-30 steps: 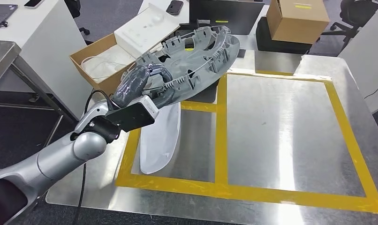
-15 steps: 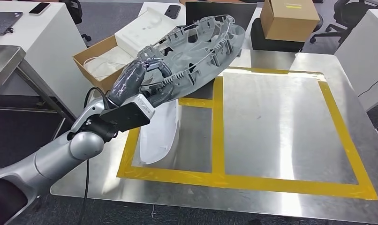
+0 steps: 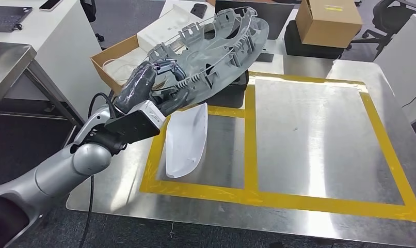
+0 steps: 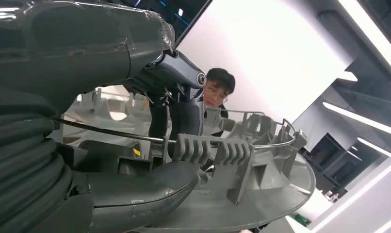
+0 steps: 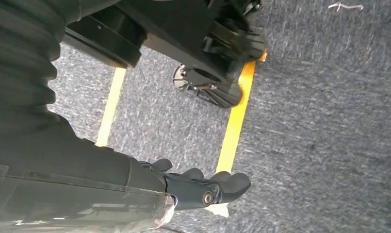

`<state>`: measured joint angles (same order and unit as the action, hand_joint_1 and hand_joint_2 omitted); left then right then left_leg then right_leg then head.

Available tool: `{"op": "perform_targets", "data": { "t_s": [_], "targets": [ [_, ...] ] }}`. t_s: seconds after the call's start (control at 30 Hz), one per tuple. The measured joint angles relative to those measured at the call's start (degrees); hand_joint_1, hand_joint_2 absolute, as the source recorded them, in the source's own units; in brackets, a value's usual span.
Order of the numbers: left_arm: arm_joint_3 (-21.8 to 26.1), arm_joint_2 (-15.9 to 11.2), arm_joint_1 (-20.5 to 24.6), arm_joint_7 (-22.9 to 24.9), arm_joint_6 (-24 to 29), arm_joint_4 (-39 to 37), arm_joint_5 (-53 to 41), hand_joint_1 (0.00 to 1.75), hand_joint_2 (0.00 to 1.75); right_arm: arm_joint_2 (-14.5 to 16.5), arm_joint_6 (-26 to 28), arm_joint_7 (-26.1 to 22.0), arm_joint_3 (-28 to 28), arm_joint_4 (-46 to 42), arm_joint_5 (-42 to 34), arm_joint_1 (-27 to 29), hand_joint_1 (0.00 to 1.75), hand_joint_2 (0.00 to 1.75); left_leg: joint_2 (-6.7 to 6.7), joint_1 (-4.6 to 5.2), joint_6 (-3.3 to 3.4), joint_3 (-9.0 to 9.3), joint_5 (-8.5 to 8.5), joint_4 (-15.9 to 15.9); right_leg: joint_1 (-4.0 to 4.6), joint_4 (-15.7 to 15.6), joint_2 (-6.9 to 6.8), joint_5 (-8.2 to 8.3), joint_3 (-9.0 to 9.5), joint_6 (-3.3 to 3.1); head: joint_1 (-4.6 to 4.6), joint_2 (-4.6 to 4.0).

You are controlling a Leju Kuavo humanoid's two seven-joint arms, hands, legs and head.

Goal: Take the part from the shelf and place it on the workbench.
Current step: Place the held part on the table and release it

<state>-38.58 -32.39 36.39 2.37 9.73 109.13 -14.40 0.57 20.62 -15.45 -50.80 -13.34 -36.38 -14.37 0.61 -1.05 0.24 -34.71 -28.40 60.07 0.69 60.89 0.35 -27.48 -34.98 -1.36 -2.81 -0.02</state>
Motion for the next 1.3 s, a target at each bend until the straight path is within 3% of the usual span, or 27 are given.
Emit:
{"op": "perform_targets", "data": {
  "t_s": [0.07,0.17,0.23,0.3,0.33,0.37,0.4,0.47,0.53,0.6,0.67,0.73,0.8,0.83,0.87,0.9,1.0,1.07,1.17,1.23,1.3],
  "targets": [
    [0.11,0.01,0.08,0.25,-0.67,0.02,2.61,1.75,1.75,-0.19,-0.10,0.01,-0.03,0.01,0.21,-0.10,0.00,1.75,0.24,-0.21,-0.58,-0.22,0.30,-0.18,0.40,-2.02,0.06,-0.03,0.95,-0.62,-0.04,0.00],
    [1.10,-0.04,-0.22,-1.84,-1.52,-0.27,11.25,1.75,1.75,-0.39,-0.51,0.63,-0.07,0.01,0.87,-0.02,0.00,1.75,0.16,-0.26,-1.49,-0.43,-0.07,-0.28,0.28,-4.51,-0.25,0.84,1.85,-0.66,-0.13,0.00],
    [1.71,-0.03,-0.43,-4.44,-3.12,-0.88,16.39,1.75,1.75,-0.56,-0.80,1.56,-0.14,0.01,1.48,0.19,0.00,1.75,-0.24,-0.18,-1.72,-2.26,-2.77,3.48,0.03,-5.89,-0.46,1.63,2.32,-0.56,-0.32,0.00],
    [1.52,0.10,-0.09,-6.38,-5.61,-2.19,18.54,1.75,1.75,-0.70,-0.97,2.45,-0.21,0.04,1.84,0.73,0.00,1.75,-0.41,-0.20,-2.00,-5.30,-5.77,9.96,0.01,-5.89,-0.46,1.76,2.13,-0.69,-0.40,0.00],
    [1.22,0.22,0.43,-7.14,-6.78,-3.20,19.05,1.75,1.75,-0.77,-0.99,2.72,-0.22,0.05,1.81,1.07,0.00,1.75,-0.49,-0.25,-2.18,-6.30,-6.16,12.03,0.00,-5.69,-0.45,1.72,1.97,-0.66,-0.42,0.00],
    [0.83,0.47,1.33,-7.96,-7.85,-4.49,19.62,1.75,1.75,-0.85,-0.98,2.87,-0.23,0.07,1.75,1.37,0.00,1.75,-0.57,-0.32,-2.36,-6.46,-5.50,12.32,-0.04,-5.38,-0.40,1.64,1.76,-0.57,-0.41,0.00],
    [0.42,0.88,2.56,-8.93,-8.85,-5.97,20.20,1.75,1.75,-0.93,-0.92,2.87,-0.22,0.08,1.65,1.58,0.00,1.75,-0.68,-0.45,-2.53,-5.61,-3.88,10.58,-0.15,-4.90,-0.29,1.49,1.49,-0.38,-0.42,0.00],
    [-0.66,2.60,5.74,-11.01,-11.09,-9.14,20.86,1.75,1.75,-1.17,-0.81,2.31,-0.19,0.09,1.77,1.61,0.00,1.75,-0.81,-0.70,-2.85,-2.56,-0.88,4.54,-0.30,-3.41,-0.01,0.89,0.64,0.33,-0.50,0.00],
    [-2.71,5.74,9.21,-11.97,-13.04,-12.39,19.90,1.75,1.75,-1.42,-0.99,1.66,-0.22,0.04,2.63,1.13,0.00,1.75,-0.56,-0.70,-2.28,-1.18,-0.26,1.44,-0.22,-1.94,0.14,0.40,-0.48,1.07,-0.72,0.00],
    [-5.75,9.98,12.18,-11.79,-13.68,-15.64,18.05,1.75,1.75,-1.58,-1.24,1.78,-0.28,-0.01,3.84,0.37,0.00,1.75,0.04,-0.55,-1.21,-1.59,-0.32,1.52,-0.17,-1.52,0.07,0.44,-1.06,1.50,-0.78,0.00],
    [-8.91,14.46,14.42,-11.91,-13.38,-18.91,16.98,1.75,1.75,-1.81,-1.28,2.73,-0.33,-0.03,4.49,-0.37,0.00,1.75,0.52,-0.66,-0.58,-1.76,-0.01,1.45,-0.34,-0.92,-0.09,-0.15,-1.32,2.04,-0.63,0.00],
    [-11.74,18.48,16.18,-12.26,-12.99,-22.07,16.25,1.75,1.75,-2.07,-1.35,3.85,-0.38,-0.04,4.59,-0.85,0.00,1.75,0.91,-0.80,-0.10,-1.84,0.23,1.35,-0.62,3.38,-0.18,-2.80,-3.11,2.85,-0.48,0.00],
    [-14.31,21.74,17.31,-12.20,-12.56,-24.87,14.85,1.75,1.75,-2.24,-1.81,4.72,-0.50,-0.03,4.86,-0.94,0.00,1.75,1.38,-0.74,0.14,-1.93,0.32,1.35,-0.83,10.53,-0.19,-6.01,-6.37,3.38,-0.39,0.00],
    [-15.49,23.04,17.68,-11.99,-12.16,-26.17,13.93,1.75,1.75,-2.31,-2.16,5.03,-0.61,-0.02,5.10,-0.86,0.00,1.75,1.64,-0.70,0.18,-1.94,0.34,1.35,-0.86,13.05,-0.18,-6.68,-7.58,3.42,-0.38,0.00],
    [-16.51,24.12,17.97,-11.69,-11.62,-27.43,12.96,1.75,1.75,-2.33,-2.52,5.24,-0.78,-0.01,5.43,-0.80,0.00,1.75,1.87,-0.63,0.20,-1.94,0.34,1.35,-0.86,13.57,-0.18,-6.22,-7.92,3.30,-0.38,0.00],
    [-17.33,25.01,18.20,-11.43,-11.03,-28.64,12.11,1.75,1.75,-2.33,-2.84,5.31,-0.97,0.00,5.78,-0.77,0.00,1.75,2.06,-0.57,0.20,-1.92,0.34,1.35,-0.85,12.04,-0.17,-4.79,-7.30,3.05,-0.39,0.00],
    [-18.90,26.82,18.74,-11.29,-9.47,-31.67,10.91,1.75,1.75,-2.29,-3.33,5.19,-1.49,-0.02,6.59,-1.07,0.00,1.75,2.33,-0.32,0.13,-1.91,0.35,1.29,-0.62,1.66,-0.14,0.24,-2.67,2.12,-0.40,0.00],
    [-19.58,27.27,18.96,-11.51,-8.98,-33.24,10.81,1.75,1.75,-2.27,-3.41,5.16,-1.68,-0.02,6.80,-1.36,0.00,1.75,2.30,-0.18,-0.20,-2.03,0.49,1.05,-0.44,-1.36,0.05,0.74,-1.40,1.85,-0.42,0.00],
    [-20.55,27.57,19.14,-11.74,-8.85,-35.06,10.79,1.75,1.75,-2.28,-3.57,5.16,-1.78,-0.03,6.90,-1.52,0.00,1.75,1.45,-0.03,-1.05,-2.14,0.28,0.77,-0.60,-2.41,0.16,1.23,-1.18,1.22,-0.48,0.00],
    [-21.16,27.72,19.36,-11.83,-8.85,-35.91,10.79,1.75,1.75,-2.30,-3.64,5.16,-1.84,-0.03,6.95,-1.57,0.00,1.75,0.03,0.15,-1.33,-3.49,-2.01,3.76,-0.72,-3.19,0.06,1.77,-0.91,0.61,-0.66,0.00],
    [-21.76,27.83,19.47,-12.10,-8.77,-36.79,10.80,1.75,1.75,-2.33,-3.68,5.16,-2.00,-0.02,7.04,-1.53,0.00,1.75,-0.65,0.19,-1.38,-6.52,-5.44,10.52,-0.53,-3.28,0.07,1.88,-0.91,0.36,-0.77,0.00]
  ]
}}
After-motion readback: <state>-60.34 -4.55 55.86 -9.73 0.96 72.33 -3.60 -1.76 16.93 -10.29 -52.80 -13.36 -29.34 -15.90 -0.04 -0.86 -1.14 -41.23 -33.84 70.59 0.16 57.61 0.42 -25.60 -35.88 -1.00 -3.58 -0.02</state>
